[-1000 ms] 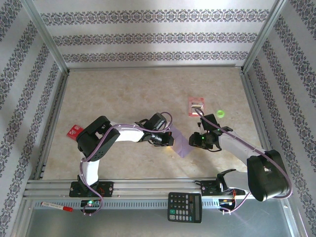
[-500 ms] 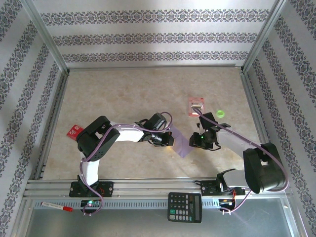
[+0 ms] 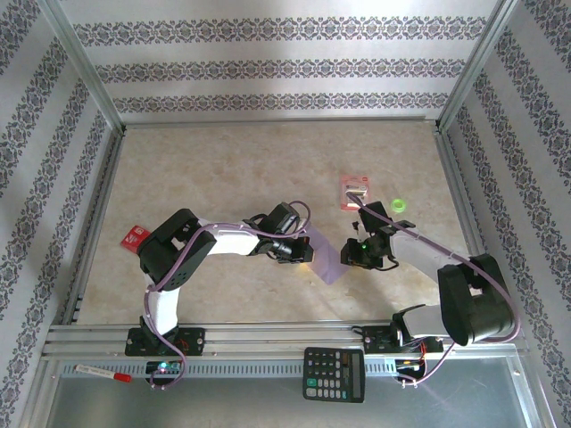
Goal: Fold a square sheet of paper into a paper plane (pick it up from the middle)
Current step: Turn over the paper at the center of the table.
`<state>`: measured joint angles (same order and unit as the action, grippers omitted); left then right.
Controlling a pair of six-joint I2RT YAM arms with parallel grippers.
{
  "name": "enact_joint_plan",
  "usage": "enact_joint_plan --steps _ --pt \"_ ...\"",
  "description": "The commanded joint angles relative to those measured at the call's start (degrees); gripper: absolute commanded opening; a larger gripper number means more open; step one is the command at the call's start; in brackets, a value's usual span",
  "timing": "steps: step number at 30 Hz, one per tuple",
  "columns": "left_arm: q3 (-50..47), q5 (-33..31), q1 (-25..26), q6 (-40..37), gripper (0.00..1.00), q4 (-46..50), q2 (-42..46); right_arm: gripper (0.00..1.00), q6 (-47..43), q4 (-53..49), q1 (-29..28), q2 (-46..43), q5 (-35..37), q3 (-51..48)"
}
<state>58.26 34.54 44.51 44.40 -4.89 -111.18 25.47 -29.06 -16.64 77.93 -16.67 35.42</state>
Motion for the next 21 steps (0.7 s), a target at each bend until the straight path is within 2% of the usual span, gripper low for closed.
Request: enact_joint_plan --steps 1,8,21 --pt "0.1 1.3 -0.7 -1.2 0.0 -1.1 -0.7 0.32 -0.8 -2.3 -0.2 0.5 3.1 1.6" --pt "0.5 1.5 -0.8 -1.4 0.0 -0.8 -0.7 0.35 -1.5 -3.2 -0.5 0.4 4.1 2.6" --pt "0.7 1.8 -1.2 -1.5 0.0 -1.0 -0.9 0.32 -1.8 -3.5 -1.5 3.0 1.8 3.5"
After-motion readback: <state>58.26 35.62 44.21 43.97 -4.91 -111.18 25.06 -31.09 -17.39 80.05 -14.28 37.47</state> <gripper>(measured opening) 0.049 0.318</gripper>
